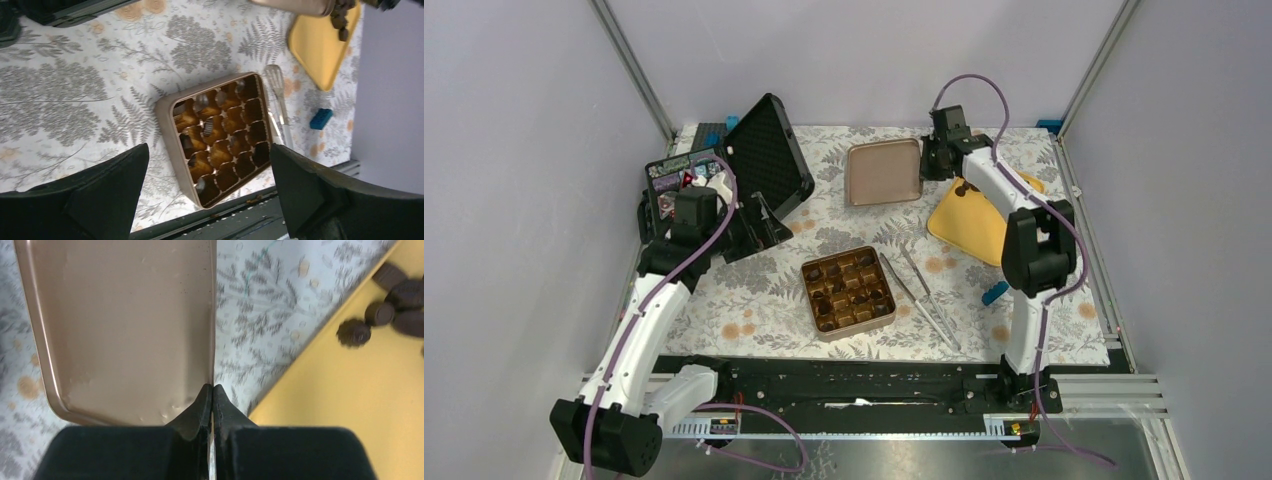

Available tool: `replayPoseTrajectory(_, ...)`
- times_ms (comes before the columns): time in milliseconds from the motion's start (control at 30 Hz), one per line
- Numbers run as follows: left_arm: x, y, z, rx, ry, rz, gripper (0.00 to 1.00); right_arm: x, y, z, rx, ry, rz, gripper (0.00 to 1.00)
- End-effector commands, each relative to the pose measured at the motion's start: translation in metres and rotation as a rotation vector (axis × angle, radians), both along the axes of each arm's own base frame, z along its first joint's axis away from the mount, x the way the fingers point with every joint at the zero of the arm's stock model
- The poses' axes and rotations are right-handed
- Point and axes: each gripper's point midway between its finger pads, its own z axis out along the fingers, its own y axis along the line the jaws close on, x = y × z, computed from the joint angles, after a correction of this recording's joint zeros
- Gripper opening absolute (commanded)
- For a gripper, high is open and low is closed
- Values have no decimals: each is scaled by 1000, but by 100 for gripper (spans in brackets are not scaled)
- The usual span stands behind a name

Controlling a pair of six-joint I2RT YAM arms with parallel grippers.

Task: Pack the chocolate

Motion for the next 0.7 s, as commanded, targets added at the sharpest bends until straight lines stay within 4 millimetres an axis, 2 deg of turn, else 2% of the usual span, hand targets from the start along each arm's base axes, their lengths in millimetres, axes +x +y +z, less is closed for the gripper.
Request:
replayPoseTrajectory(0,11,-30,31,-162,-81,-86,99,-24,17,62,174,-136,20,0)
replayPoseTrajectory(133,15,-51,53,-298,-107,-157,99,-74,25,74,279,-140,67,0)
replayPoseTrajectory(200,18,-56,60,-333,-124,-171,99,-106,28,70,287,-122,93,0)
replayPoseTrajectory(300,20,-63,63,-378,-124,-197,99,-152,33,77,336,-122,127,0)
replayPoseTrajectory(433,20,-74,56,-437,-50,-228,99,-203,41,74,411,-108,148,0)
replayPoseTrajectory(533,17,-78,47,-432,-28,-244,99,-228,44,72,462,-134,148,0)
replayPoseTrajectory(667,14,-83,25,-444,11,-271,98,-245,50,74,532,-160,160,0)
